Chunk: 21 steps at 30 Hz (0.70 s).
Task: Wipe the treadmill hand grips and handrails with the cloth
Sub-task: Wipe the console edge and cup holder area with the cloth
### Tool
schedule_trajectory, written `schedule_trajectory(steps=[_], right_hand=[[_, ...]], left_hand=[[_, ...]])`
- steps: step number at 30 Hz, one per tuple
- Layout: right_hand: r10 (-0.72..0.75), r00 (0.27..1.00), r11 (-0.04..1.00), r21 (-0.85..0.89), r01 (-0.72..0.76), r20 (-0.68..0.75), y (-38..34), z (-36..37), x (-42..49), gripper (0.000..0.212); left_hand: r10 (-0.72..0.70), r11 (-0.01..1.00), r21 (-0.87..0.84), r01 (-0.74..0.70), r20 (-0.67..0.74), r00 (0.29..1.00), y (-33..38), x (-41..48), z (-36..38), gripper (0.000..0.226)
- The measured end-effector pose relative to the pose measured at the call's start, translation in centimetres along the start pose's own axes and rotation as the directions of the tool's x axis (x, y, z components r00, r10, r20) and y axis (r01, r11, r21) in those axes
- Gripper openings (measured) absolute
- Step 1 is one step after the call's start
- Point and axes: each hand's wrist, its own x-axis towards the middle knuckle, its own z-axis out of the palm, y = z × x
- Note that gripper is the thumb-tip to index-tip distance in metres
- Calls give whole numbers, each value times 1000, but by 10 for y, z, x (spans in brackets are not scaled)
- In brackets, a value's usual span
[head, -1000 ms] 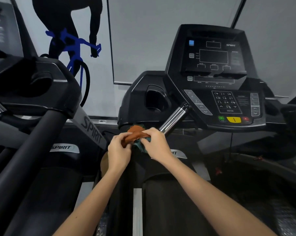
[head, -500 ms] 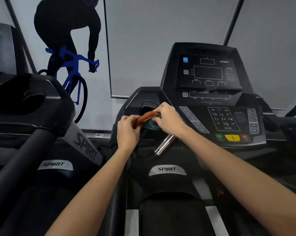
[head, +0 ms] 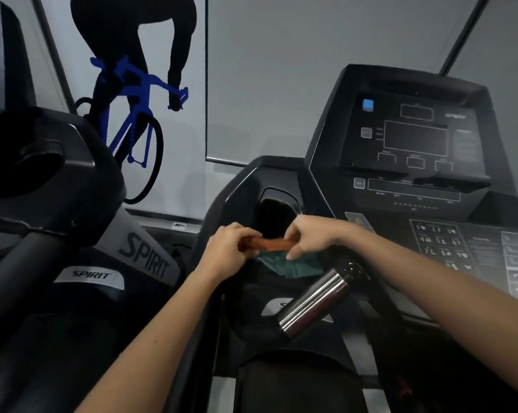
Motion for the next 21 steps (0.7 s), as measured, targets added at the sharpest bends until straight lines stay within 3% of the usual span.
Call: schedule_trajectory(steps=[5,10,14,15,18,21], right_hand=[[-53,970,995,90,32,237,-5,2,14,58],[-94,958,989,135,58,273,-5,8,21,45],[-82,962,984,173,37,261,-1,13,24,12],[-77,960,981,191,25,268,-2,15,24,13],[-52,946,961,273,-39,318,-4,17,30,59],[-26,933,947,307,-91,358,-5,21,46,78]], left_hand=[[-54,998,-18,52,-79,995,0,-16,5,39],[-150,989,-19,149,-37,988,12,-7,6,43],[-148,989,-16,147,-14,989,8,8,11,48],[-135,991,2,135,-11,991,5,11,11,48],[-101,994,-31,101,-10,995,-4,20,9,45],[-83,993,-80,81,-18,996,-13,29,6,51]])
